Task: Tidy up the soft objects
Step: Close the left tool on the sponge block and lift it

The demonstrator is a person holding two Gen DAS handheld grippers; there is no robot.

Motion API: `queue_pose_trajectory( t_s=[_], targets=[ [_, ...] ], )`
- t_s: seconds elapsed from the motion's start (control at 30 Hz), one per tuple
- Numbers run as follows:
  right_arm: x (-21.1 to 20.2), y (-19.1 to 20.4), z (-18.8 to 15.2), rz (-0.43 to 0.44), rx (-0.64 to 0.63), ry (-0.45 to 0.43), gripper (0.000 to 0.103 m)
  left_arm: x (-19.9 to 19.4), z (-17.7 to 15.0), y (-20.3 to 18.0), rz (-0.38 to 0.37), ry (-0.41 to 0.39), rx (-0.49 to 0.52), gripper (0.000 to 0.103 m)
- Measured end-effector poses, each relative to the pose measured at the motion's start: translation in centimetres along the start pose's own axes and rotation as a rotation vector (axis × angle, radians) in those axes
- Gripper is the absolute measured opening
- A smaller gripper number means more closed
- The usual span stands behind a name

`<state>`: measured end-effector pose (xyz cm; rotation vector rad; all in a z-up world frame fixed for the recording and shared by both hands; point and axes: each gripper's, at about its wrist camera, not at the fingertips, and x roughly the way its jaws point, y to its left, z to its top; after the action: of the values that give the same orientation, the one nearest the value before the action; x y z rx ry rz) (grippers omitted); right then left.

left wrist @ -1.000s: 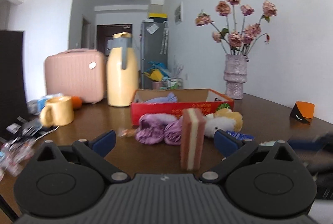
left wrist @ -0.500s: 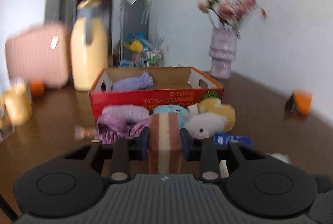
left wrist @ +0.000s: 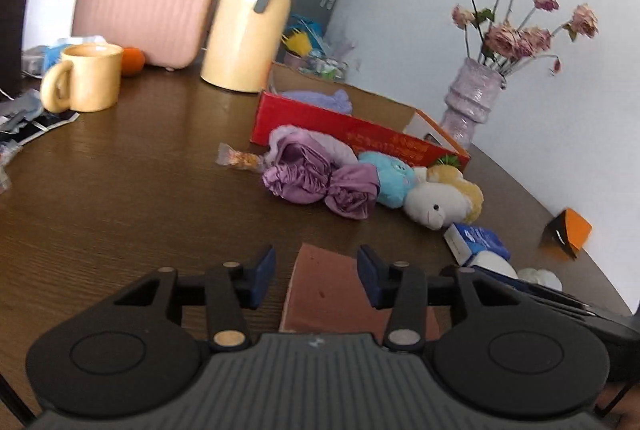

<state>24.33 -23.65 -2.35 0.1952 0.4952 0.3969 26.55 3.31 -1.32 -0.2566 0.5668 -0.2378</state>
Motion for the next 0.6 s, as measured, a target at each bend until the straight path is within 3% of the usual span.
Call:
queue_pose_trajectory(
  t_s=[0.17, 0.23, 0.37, 0.47, 0.6],
  targets=[
    [0.1, 1.0, -0.6, 0.07, 0.087, 0.036, 0.047, 1.1, -0.3, 1.3, -0.055, 0.094, -0.038, 0.022],
    [0.2, 1.6, -0.9, 0.045, 0.062, 0.047, 0.046, 0.8, -0.8, 1.5, -0.081, 0.108, -0.061, 0.021],
    [-0.4, 1.8, -1.5, 0.022, 0.056, 0.06, 0.027, -0.8, -1.9, 0.6, -0.095, 0.117, -0.058, 0.021],
    [-1.9, 1.3, -1.9, 0.008, 0.055, 0.044, 0.025, -2.3, -2.6, -0.2, -0.139, 0.106, -0.037, 0.021],
    [-3.1, 0.0, -2.7, 0.004, 0.097, 0.054, 0.027, -1.8, -3.4, -0.8, -0.131, 0.136, -0.031, 0.022]
  ],
)
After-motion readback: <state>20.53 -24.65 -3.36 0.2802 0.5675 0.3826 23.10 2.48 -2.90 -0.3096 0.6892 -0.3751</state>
